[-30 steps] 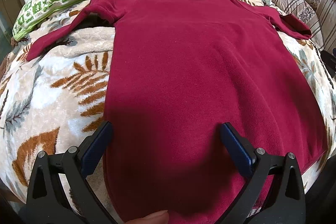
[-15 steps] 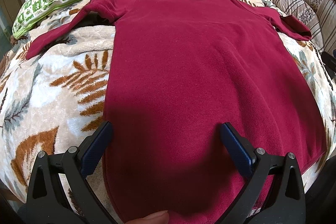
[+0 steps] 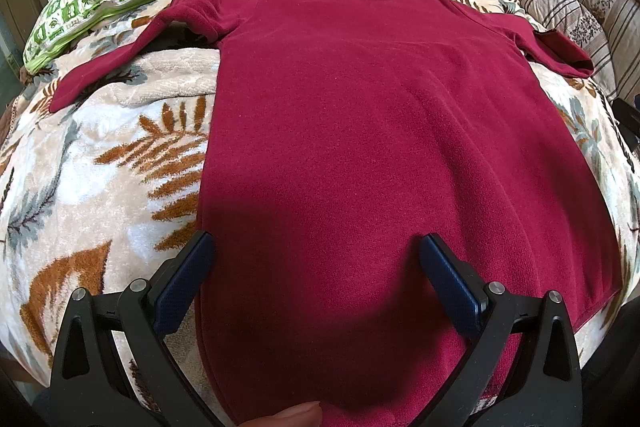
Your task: Fold small clothes
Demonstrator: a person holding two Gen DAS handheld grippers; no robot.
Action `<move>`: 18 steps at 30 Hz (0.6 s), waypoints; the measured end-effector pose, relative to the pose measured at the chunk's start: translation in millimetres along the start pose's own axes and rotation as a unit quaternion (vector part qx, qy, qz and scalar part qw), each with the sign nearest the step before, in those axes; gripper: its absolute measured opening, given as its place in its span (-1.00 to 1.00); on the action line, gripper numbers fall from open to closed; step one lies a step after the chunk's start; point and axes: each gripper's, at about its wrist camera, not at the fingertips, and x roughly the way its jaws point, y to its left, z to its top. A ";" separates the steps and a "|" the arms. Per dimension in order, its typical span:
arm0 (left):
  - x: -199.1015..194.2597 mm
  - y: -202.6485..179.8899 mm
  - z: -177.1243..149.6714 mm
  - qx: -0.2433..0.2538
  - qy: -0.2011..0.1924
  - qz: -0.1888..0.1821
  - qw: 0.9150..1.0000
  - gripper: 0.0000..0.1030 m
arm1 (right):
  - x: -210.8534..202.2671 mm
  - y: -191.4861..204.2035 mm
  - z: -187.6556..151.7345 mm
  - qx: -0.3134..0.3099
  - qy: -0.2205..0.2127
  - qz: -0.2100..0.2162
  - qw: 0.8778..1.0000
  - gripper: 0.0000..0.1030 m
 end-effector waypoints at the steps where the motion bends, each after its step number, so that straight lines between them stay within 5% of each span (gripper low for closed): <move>1: 0.1 0.0 0.0 0.000 0.000 0.000 1.000 0.99 | -0.1 0.0 -0.1 0.000 0.000 0.000 1.000 1.00; 18: 0.0 0.2 0.3 0.000 0.000 0.000 1.000 0.99 | -0.5 0.4 -0.2 0.000 -0.001 0.000 1.000 1.00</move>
